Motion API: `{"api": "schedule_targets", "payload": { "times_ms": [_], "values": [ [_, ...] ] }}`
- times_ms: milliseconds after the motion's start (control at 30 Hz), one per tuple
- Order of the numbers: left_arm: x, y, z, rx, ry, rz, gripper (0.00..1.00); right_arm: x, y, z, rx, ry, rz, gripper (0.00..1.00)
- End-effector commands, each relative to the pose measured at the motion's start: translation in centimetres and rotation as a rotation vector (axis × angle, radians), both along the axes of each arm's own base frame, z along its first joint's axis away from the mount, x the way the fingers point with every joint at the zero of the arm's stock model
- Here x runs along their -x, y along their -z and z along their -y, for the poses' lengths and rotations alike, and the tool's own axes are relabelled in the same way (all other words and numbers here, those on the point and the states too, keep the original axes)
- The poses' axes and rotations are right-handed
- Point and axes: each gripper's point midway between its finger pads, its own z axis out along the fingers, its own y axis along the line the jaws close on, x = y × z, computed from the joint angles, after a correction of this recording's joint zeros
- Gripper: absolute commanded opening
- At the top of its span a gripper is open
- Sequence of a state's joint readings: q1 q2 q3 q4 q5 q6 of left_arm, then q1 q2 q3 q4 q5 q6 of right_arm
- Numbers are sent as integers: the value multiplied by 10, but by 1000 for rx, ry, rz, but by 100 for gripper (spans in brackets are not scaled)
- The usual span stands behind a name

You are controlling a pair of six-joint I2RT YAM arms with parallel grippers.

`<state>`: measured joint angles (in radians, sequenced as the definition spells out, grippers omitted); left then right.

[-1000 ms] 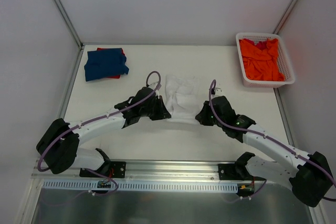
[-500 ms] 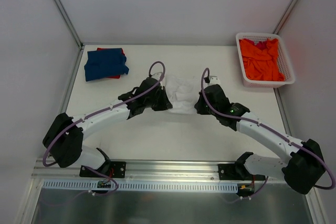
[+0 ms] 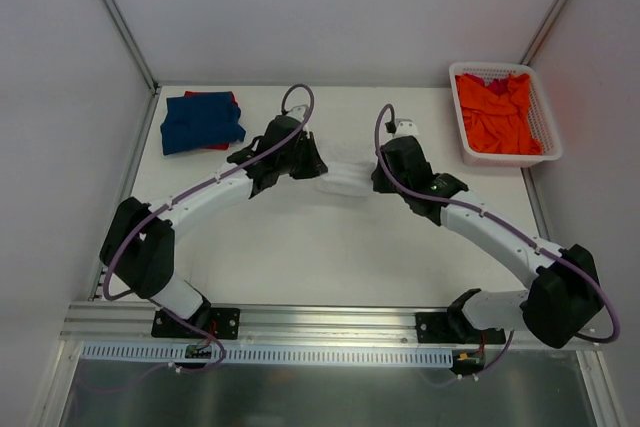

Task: Fold and stack the t-shirts
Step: Fold the tshirt

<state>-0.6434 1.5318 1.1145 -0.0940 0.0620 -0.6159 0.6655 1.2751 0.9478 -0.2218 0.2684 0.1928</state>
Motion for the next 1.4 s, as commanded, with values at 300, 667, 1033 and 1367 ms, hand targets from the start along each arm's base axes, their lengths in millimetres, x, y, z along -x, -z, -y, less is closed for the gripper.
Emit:
{"api": "schedule_targets", "payload": {
  "times_ms": [300, 667, 1033, 1367],
  "values": [
    [-71, -27, 11, 17, 21, 85, 0, -78, -30, 14, 37, 62, 87, 0],
    [-134, -15, 11, 25, -1, 69, 0, -135, -5, 15, 11, 78, 25, 0],
    [-191, 16, 9, 64, -27, 16, 0, -177, 36, 21, 8, 118, -50, 0],
    [-220, 36, 11, 99, -31, -10, 99, -193, 59, 42, 26, 183, -99, 28]
  ]
}}
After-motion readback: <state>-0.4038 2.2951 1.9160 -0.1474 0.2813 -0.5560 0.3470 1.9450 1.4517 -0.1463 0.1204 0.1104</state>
